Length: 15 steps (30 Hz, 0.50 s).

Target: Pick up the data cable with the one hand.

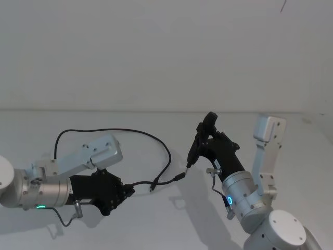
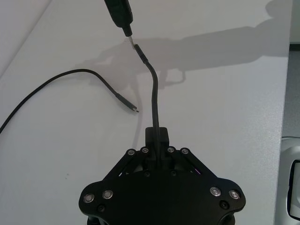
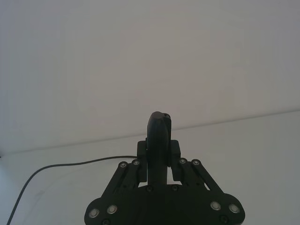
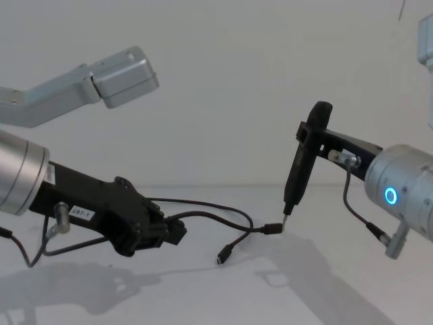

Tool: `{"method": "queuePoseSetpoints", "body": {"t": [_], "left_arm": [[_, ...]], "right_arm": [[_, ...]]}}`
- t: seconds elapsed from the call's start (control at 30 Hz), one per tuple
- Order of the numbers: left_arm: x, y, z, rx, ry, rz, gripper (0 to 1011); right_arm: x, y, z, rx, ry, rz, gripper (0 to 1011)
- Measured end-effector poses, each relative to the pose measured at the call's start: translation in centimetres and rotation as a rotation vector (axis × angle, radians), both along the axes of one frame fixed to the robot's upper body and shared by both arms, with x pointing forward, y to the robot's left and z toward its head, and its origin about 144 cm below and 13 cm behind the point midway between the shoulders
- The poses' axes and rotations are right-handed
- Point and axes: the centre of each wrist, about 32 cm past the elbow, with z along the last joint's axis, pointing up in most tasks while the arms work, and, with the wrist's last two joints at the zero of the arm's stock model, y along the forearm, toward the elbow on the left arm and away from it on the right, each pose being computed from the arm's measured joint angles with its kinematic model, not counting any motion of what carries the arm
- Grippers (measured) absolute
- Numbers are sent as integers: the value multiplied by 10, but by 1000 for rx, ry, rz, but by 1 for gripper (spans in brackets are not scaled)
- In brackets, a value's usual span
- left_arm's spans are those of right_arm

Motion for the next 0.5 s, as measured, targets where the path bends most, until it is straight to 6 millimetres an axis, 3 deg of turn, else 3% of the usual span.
{"method": "queuePoseSetpoints", "body": {"t": [0.5], "left_arm": [[0, 0, 0, 0, 0, 0, 35]], "right_arm": [[0, 1, 3, 9, 9, 2, 279]]}}
